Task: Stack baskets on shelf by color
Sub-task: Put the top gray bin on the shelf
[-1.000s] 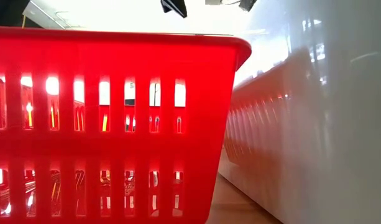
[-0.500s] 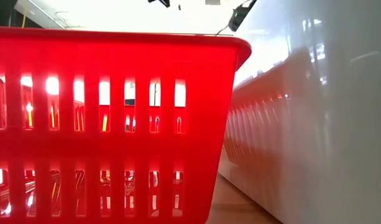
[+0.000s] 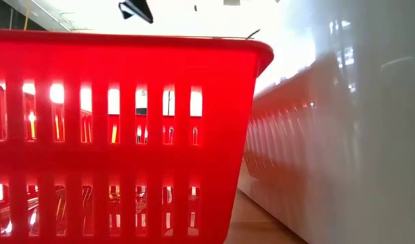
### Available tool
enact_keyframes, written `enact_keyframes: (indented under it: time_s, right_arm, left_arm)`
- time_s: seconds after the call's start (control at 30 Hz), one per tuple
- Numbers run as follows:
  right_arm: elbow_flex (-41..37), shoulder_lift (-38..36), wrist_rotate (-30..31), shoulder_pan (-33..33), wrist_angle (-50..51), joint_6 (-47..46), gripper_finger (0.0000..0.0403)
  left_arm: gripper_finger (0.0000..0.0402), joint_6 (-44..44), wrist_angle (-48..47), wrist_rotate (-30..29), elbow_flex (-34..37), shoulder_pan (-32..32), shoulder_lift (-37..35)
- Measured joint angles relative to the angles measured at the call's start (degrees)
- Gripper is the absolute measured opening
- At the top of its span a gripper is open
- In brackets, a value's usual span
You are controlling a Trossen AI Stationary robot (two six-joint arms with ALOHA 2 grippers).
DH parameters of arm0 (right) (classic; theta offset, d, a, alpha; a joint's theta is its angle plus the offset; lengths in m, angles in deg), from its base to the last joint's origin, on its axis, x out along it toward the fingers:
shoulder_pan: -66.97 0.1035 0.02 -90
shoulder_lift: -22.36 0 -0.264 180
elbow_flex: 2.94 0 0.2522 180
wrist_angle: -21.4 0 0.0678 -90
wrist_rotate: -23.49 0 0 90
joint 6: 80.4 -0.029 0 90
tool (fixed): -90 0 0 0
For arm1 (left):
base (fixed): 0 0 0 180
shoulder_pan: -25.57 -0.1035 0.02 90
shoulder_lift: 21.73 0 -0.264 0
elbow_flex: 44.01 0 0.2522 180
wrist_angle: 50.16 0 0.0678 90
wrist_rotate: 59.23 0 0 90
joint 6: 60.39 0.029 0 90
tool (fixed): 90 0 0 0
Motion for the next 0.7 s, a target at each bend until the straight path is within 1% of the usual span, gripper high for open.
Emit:
enact_keyframes:
  time_s: [0.13,0.27,0.37,0.6,0.7]
  right_arm:
    - [0.00,1.64,-0.06,-0.07,0.16,-1.07,0.0130]
    - [0.00,2.57,-0.61,-0.07,0.72,-4.06,0.0124]
    - [0.00,2.60,-0.80,-0.07,1.43,-6.67,0.0099]
    - [0.00,2.60,-0.79,0.40,2.19,-12.89,0.0013]
    - [0.00,2.60,0.49,0.82,2.29,-15.94,0.0006]
  left_arm:
    - [0.0046,-3.20,1.21,0.01,5.55,0.01,-4.08]
    - [0.0046,-4.81,2.36,0.02,8.46,0.11,-6.31]
    - [0.0046,-4.83,2.66,0.00,9.35,0.11,-7.29]
    - [0.0046,-4.90,2.77,0.02,9.72,0.11,-7.43]
    - [0.0046,-4.15,2.76,0.02,9.72,0.11,-7.43]
